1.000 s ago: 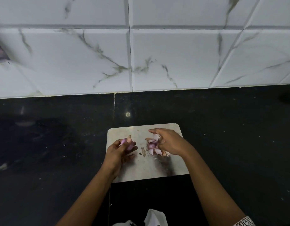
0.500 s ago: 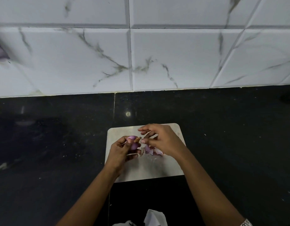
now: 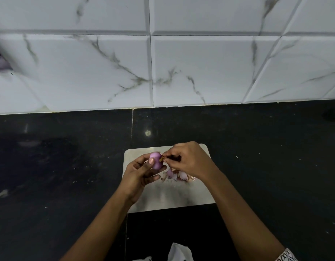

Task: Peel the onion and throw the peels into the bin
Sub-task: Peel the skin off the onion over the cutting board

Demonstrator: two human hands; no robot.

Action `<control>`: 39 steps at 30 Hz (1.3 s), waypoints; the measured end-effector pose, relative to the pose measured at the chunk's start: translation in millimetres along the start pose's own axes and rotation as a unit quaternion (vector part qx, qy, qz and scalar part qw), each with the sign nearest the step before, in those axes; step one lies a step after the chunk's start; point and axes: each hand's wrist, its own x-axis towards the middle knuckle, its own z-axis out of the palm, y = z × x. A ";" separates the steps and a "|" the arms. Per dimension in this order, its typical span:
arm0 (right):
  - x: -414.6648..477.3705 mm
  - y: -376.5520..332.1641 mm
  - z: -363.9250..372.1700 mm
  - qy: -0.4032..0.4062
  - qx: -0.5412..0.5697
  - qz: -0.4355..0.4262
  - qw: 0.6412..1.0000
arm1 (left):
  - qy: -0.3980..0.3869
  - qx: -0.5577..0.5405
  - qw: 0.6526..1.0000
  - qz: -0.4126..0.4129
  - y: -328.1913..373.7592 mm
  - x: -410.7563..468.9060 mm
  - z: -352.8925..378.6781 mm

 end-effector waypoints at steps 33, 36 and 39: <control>12.5 -1.7 -12.1 -0.091 0.029 0.121 0.988 | -0.044 0.021 0.998 0.032 3.8 1.8 1.9; 9.8 -0.9 -6.9 -0.054 0.051 0.125 0.989 | -0.029 0.055 0.997 0.047 7.7 3.5 1.8; 6.6 -1.2 -1.7 -0.023 0.078 0.130 0.988 | -0.023 0.065 0.994 0.080 6.8 4.6 -0.4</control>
